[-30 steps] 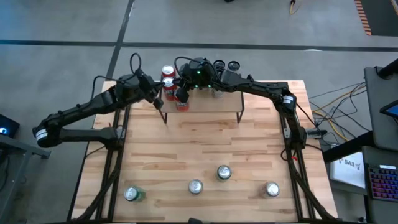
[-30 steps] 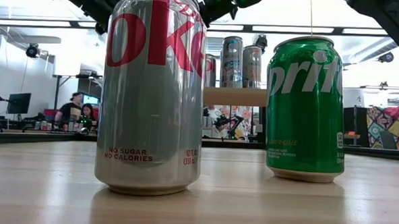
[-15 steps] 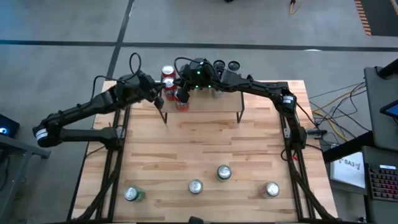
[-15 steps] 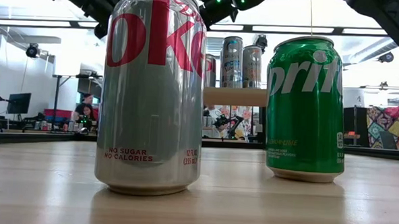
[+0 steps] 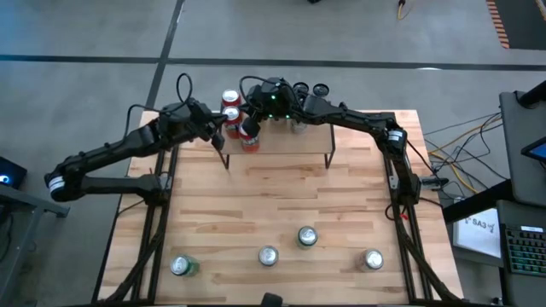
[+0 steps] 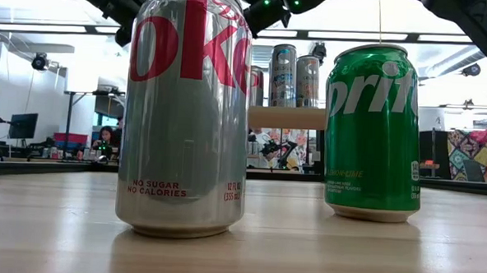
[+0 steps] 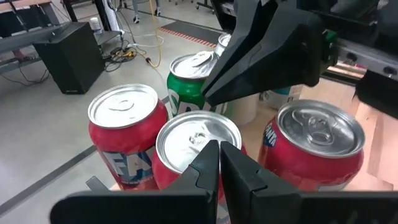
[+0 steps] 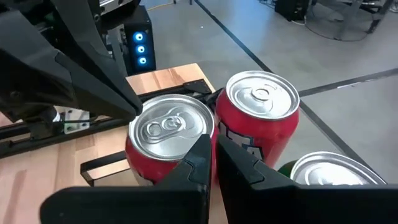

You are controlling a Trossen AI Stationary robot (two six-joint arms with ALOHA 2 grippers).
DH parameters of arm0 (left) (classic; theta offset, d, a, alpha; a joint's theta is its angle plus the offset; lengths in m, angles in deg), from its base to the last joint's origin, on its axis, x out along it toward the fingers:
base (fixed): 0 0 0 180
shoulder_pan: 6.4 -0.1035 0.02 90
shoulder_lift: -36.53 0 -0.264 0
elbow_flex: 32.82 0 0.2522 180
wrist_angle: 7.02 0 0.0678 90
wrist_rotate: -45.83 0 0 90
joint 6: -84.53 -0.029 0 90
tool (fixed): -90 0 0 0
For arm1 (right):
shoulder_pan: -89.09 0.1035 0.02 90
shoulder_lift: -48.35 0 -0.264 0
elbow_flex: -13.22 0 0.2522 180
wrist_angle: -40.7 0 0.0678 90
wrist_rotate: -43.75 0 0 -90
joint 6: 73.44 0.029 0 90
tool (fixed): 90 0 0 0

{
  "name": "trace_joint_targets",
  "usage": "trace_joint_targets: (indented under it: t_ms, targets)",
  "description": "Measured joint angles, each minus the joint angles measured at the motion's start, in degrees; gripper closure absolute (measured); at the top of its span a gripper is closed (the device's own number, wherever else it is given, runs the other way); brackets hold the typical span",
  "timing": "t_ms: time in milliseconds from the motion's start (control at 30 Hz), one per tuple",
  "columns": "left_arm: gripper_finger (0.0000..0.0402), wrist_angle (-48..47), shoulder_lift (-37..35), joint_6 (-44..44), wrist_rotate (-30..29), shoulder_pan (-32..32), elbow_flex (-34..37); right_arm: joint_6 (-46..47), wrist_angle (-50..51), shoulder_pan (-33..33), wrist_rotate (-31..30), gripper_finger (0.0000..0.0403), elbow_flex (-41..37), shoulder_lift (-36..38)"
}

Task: Place canned beverage on shelf
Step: Adjust the orange soda cans

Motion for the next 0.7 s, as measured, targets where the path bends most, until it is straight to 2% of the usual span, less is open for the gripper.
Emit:
trace_joint_targets:
  t_ms: [200,300,433,700]
  targets:
    - [0.0402,-1.0,-2.7,-2.9,-0.1,0.0,0.0,-0.3,1.4,0.1,0.6,0.039,0.6,0.2]
    - [0.0402,-0.1,-3.7,-6.0,-2.0,-0.1,0.0,-0.3,0.8,0.2,0.7,0.039,0.6,0.0]
    - [0.0402,0.2,-3.2,-8.0,-4.0,-0.2,0.0,-0.3,0.1,0.2,0.6,0.0391,0.6,-0.6]
    - [0.0402,-0.8,-0.6,-7.7,-4.1,-0.2,0.0,-0.3,0.2,0.2,0.6,0.039,0.9,-0.5]
